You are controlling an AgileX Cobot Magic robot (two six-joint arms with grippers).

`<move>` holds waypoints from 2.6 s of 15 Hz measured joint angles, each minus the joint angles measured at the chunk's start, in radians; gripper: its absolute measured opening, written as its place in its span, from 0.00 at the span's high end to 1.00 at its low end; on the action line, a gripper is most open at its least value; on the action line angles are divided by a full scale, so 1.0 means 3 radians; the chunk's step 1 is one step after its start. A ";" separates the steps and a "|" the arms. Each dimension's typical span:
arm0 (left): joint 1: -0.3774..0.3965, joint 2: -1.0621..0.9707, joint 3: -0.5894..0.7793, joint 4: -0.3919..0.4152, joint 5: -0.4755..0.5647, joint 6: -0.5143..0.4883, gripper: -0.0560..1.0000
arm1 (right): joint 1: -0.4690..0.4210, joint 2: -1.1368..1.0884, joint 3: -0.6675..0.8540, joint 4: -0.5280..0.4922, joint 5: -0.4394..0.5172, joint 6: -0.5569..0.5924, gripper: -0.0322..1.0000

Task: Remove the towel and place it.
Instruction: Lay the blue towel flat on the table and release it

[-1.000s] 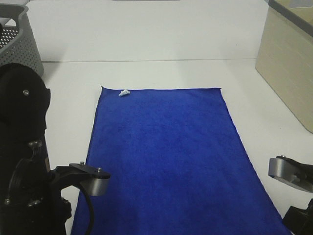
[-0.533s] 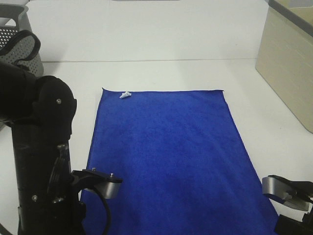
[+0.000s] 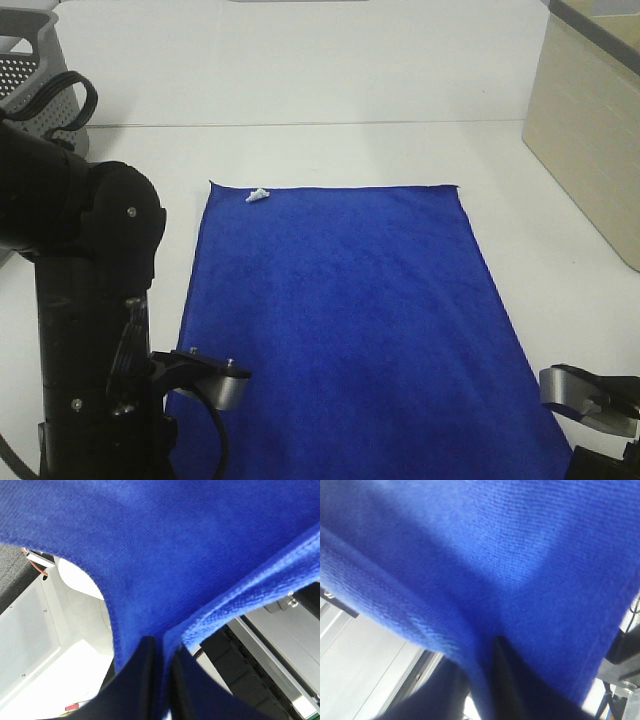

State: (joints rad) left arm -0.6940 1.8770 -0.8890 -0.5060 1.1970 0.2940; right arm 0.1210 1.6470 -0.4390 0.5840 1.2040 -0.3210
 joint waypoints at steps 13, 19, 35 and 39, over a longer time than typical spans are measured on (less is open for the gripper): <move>0.0000 -0.0197 -0.0087 -0.0057 0.0033 0.0003 0.27 | 0.0000 0.0003 -0.0303 -0.0043 0.0003 0.0143 0.35; 0.0210 -0.0267 -0.0803 0.0443 0.0047 -0.0260 0.27 | 0.0000 0.0007 -0.1550 -0.0063 -0.0007 -0.0017 0.35; 0.1883 0.1063 -0.2700 0.0350 -0.0633 0.0007 0.27 | -0.0183 0.1740 -0.4393 -0.0600 -0.0273 0.0217 0.32; 0.1870 0.1477 -0.3183 0.0380 -0.0693 0.0003 0.27 | -0.0183 0.1827 -0.4430 -0.0857 -0.0853 0.0290 0.29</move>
State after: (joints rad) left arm -0.1330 2.3200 -1.8440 -0.3920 0.9890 0.2950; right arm 0.0660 2.1950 -1.7680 0.3270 0.9480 -0.2340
